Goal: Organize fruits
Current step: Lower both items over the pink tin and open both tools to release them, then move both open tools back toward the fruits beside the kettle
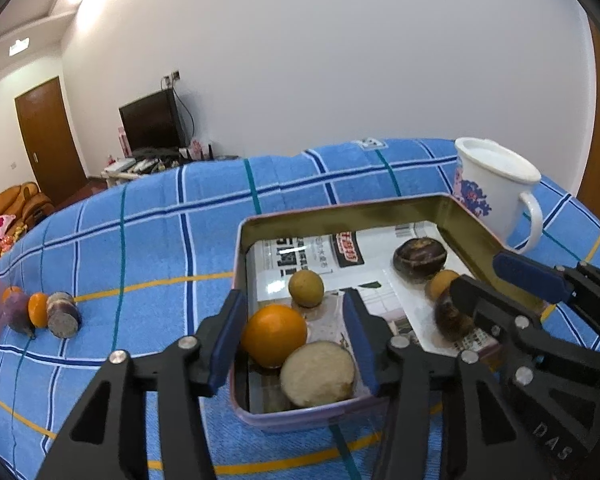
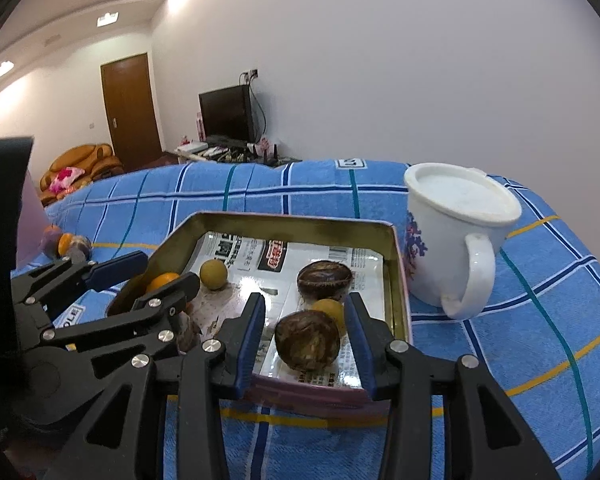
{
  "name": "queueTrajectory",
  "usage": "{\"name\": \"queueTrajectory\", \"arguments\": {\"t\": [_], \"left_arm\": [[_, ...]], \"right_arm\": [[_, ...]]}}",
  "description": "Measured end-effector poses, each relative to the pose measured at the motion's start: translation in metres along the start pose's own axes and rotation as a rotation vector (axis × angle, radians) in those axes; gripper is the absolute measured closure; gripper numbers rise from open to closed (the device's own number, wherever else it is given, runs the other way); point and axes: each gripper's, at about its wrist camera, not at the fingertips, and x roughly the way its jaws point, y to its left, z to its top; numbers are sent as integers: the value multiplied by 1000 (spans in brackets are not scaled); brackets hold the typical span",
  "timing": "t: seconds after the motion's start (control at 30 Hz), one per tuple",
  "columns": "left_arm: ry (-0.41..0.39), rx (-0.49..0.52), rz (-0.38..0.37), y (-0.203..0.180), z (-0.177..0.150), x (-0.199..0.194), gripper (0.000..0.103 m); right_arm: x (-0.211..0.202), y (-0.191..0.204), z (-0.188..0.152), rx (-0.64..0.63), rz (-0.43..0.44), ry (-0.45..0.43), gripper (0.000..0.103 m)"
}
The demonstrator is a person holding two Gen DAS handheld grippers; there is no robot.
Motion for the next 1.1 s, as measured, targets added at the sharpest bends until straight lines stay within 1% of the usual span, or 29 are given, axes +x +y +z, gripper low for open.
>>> {"name": "queueTrajectory", "arguments": {"t": [0.03,0.07,0.1,0.17,0.2,0.23,0.27,0.33,0.43,0.53,0.6,0.77,1.0,1.1], "left_arm": [[-12,-4,24,0,0,-3,33],[-28,-15,50,2,-1,-6,28],[-42,-25,57,4,-1,-9,23],[-69,-48,59,10,-2,-15,19],[-80,-57,67,13,-2,-17,12],[-92,-64,78,15,-2,-20,4],[-113,-70,90,18,-3,-24,2],[-146,-71,106,21,-3,-30,2],[-163,-65,131,24,-5,-36,1],[-162,-61,170,27,-8,-36,1],[-157,-71,189,32,-10,-37,1],[-154,-92,218,44,-16,-41,1],[-119,-108,223,59,-27,-45,1],[-106,-132,232,71,-31,-48,1]], "right_arm": [[-1,-2,0,14,4,-7,59],[-2,-4,0,28,11,-14,59],[-3,-7,0,43,23,-21,58],[-6,-10,-1,72,40,-36,50],[-8,-12,-1,82,37,-47,46],[-11,-14,-1,94,40,-67,46],[-14,-16,-1,104,42,-89,46],[-25,-18,-2,119,26,-163,46],[-42,-17,-4,105,-49,-287,46],[-54,-16,-7,94,-106,-362,45],[-57,-15,-7,95,-127,-373,45],[-59,-16,-6,102,-156,-359,45],[-65,-12,-9,100,-206,-369,45],[-65,-9,-10,103,-227,-359,45]]}}
